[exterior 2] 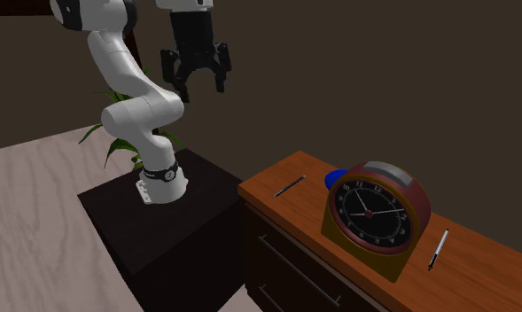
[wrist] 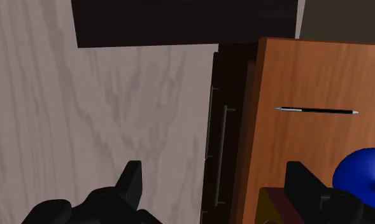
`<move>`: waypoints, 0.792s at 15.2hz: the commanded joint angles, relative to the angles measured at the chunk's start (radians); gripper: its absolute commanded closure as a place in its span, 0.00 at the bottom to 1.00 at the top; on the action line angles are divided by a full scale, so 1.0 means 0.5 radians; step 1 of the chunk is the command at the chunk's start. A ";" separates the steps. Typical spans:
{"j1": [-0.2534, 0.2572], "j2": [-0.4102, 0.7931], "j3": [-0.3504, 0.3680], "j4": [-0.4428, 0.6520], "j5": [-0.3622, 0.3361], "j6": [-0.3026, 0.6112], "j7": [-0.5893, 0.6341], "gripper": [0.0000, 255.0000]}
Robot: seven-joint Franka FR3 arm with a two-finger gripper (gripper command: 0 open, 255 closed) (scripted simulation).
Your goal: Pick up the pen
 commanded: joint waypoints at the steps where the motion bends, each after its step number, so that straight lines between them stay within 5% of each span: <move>1: 0.000 0.000 0.000 0.000 0.000 0.000 0.000 0.00; 12: 0.333 0.423 -0.047 -0.311 -0.019 0.662 -0.782 0.00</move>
